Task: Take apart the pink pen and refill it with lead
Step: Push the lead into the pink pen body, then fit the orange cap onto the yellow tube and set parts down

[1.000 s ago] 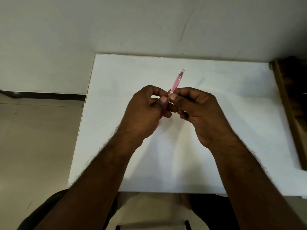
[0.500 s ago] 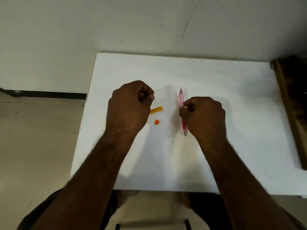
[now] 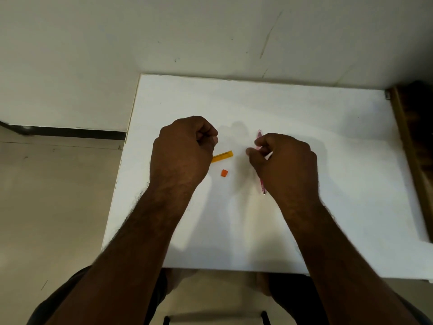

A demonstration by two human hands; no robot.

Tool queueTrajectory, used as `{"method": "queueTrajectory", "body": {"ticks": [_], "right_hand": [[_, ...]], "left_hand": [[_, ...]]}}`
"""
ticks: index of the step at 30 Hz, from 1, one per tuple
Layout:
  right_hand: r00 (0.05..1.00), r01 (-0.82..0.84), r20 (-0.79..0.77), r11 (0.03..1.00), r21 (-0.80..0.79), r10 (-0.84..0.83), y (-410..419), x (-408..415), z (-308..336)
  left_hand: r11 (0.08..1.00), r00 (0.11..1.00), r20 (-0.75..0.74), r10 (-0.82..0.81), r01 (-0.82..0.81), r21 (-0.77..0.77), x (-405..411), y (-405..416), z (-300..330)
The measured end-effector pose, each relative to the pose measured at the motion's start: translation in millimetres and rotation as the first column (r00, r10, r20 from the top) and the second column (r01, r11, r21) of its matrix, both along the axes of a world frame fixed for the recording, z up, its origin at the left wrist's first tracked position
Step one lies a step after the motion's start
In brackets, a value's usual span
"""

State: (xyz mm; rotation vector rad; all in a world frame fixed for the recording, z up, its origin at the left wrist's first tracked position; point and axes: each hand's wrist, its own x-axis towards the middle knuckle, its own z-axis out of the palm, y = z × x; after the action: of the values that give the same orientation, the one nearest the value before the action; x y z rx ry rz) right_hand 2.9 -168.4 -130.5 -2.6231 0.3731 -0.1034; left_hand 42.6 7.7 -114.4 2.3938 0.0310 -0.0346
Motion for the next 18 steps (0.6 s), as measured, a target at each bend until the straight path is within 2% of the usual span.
{"method": "queueTrajectory", "body": {"ticks": [2, 6, 12, 18], "right_hand": [[0.995, -0.098, -0.005, 0.994, 0.041, 0.098, 12, -2, 0], [0.967, -0.232, -0.100, 0.972, 0.025, 0.234, 34, -9, -9], [0.952, -0.287, -0.136, 0.955, -0.075, 0.276, 37, -12, -17], [0.967, -0.232, -0.109, 0.973, 0.015, 0.232, 30, -10, -12]], "left_hand": [[1.000, 1.000, -0.007, 0.004, -0.004, 0.013, 1, 1, -2], [0.999, 1.000, -0.021, 0.000, 0.000, 0.033, 1, 1, -5], [0.998, 0.999, -0.032, -0.001, 0.003, 0.067, 0, 0, -10], [0.985, 0.995, -0.091, -0.043, 0.058, 0.163, -3, -1, -21]]}}
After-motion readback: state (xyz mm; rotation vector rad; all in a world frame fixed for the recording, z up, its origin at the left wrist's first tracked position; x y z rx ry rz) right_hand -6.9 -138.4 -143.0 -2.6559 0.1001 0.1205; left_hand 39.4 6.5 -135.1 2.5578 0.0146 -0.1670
